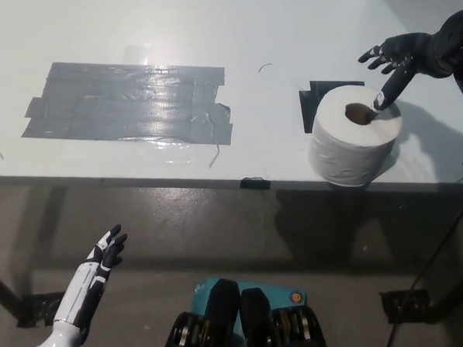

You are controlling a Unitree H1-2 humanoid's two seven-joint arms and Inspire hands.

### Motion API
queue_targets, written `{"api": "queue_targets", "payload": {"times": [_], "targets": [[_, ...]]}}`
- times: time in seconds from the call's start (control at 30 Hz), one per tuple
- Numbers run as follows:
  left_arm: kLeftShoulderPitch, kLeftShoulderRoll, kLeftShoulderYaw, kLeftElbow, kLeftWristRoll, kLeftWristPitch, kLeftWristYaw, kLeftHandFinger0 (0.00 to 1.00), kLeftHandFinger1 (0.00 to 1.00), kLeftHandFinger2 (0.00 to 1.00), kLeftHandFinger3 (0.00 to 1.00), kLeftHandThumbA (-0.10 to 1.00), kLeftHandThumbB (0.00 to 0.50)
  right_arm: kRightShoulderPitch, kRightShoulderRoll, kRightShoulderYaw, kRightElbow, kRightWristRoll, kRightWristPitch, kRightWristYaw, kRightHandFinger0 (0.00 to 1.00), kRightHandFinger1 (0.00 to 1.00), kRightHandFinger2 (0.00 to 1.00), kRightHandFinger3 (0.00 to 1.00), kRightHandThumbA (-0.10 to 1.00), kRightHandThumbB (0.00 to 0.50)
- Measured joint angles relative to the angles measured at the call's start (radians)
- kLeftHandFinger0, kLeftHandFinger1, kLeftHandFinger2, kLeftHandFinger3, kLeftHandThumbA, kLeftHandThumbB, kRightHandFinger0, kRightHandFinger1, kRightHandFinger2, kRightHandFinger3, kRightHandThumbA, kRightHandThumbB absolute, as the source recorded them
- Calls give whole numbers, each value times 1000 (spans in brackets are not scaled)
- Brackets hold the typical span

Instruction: A toilet paper roll is kept on the black spot on the desk infront of the robot and the robot inserts its right thumb into the hole in the centre to grab the roll. Then it passes the roll to a person.

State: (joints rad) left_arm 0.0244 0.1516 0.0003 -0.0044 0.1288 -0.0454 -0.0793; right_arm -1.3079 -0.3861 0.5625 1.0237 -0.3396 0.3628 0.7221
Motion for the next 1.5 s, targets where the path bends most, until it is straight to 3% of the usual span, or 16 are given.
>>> {"api": "queue_targets", "payload": {"times": [0.13, 0.17, 0.23, 0.4, 0.53, 0.7, 0.8, 1.0, 1.2, 1.23, 1.27, 1.37, 1.4, 1.43, 1.47, 1.5], "targets": [[0, 0, 0, 0, 0, 0, 0, 1000, 1000, 1000, 1000, 998, 332, 2, 13, -3, -1, -7, -2, -3, 1000, 1000, 1000, 1000, 1000, 302], [0, 0, 0, 0, 0, 0, 0, 1000, 1000, 1000, 1000, 1000, 338, 2, 15, -3, -1, -8, -4, -3, 1000, 1000, 1000, 1000, 1000, 318], [0, 0, 0, 0, 0, 0, 0, 1000, 1000, 1000, 1000, 1000, 328, 2, 20, -3, -1, -10, -7, -3, 1000, 1000, 1000, 1000, 1000, 281], [-2, 0, 0, 0, 0, 0, 0, 1000, 1000, 1000, 1000, 1000, 331, 0, 35, -3, 26, -11, -22, -2, 1000, 1000, 1000, 1000, 1000, 306], [-2, 0, 0, -6, 2, 0, 0, 1000, 1000, 1000, 1000, 1000, 339, -6, 47, -1, 66, -14, -38, 4, 1000, 1000, 1000, 1000, 1000, 287], [-5, 0, 0, -12, 1, 0, 0, 1000, 1000, 1000, 1000, 1000, 350, -10, 51, 0, 81, -30, -56, 4, 1000, 1000, 1000, 1000, 1000, 205], [-5, 0, 0, -13, 1, 0, 0, 1000, 1000, 1000, 1000, 1000, 354, -9, 51, 2, 80, -39, -69, 4, 1000, 1000, 1000, 1000, 1000, 249], [-5, 0, 0, -13, 0, 0, -1, 1000, 1000, 1000, 1000, 1000, 346, -9, 54, 11, 109, -56, -77, 4, 1000, 1000, 1000, 1000, 1000, 220], [-5, 0, 0, -18, -1, 0, -1, 1000, 1000, 1000, 1000, 999, 354, -8, 61, 27, 129, -86, -86, -30, 1000, 1000, 1000, 1000, 1000, 244], [-5, 0, 0, -20, -1, 0, -2, 1000, 1000, 1000, 1000, 1000, 347, -7, 66, 27, 131, -92, -88, -38, 1000, 1000, 1000, 1000, 765, 261], [-5, 0, 0, -22, -1, 0, -2, 1000, 1000, 1000, 1000, 998, 352, -6, 69, 26, 134, -94, -88, -45, 1000, 1000, 1000, 1000, 675, 267], [-5, 0, 0, -23, -2, 0, -2, 1000, 1000, 1000, 1000, 998, 352, 6, 88, 8, 151, -96, -90, -99, 1000, 1000, 1000, 1000, 669, 272], [-5, 0, 0, -23, -2, 0, -2, 1000, 1000, 1000, 1000, 1000, 349, 12, 95, 3, 157, -96, -91, -120, 882, 862, 983, 1000, 604, 237], [-5, 0, 0, -23, -2, 0, -2, 1000, 1000, 1000, 1000, 1000, 348, 19, 103, -1, 164, -97, -92, -139, 360, 416, 580, 1000, 374, 224], [-5, 0, 0, -23, -2, 0, -2, 1000, 1000, 1000, 1000, 992, 348, 25, 110, -3, 167, -99, -92, -156, 378, 578, 697, 970, 202, 223], [-5, 0, 0, -24, -2, 0, -2, 1000, 1000, 1000, 1000, 995, 351, 31, 115, -3, 167, -101, -92, -171, 250, 460, 580, 783, -40, 217]]}}
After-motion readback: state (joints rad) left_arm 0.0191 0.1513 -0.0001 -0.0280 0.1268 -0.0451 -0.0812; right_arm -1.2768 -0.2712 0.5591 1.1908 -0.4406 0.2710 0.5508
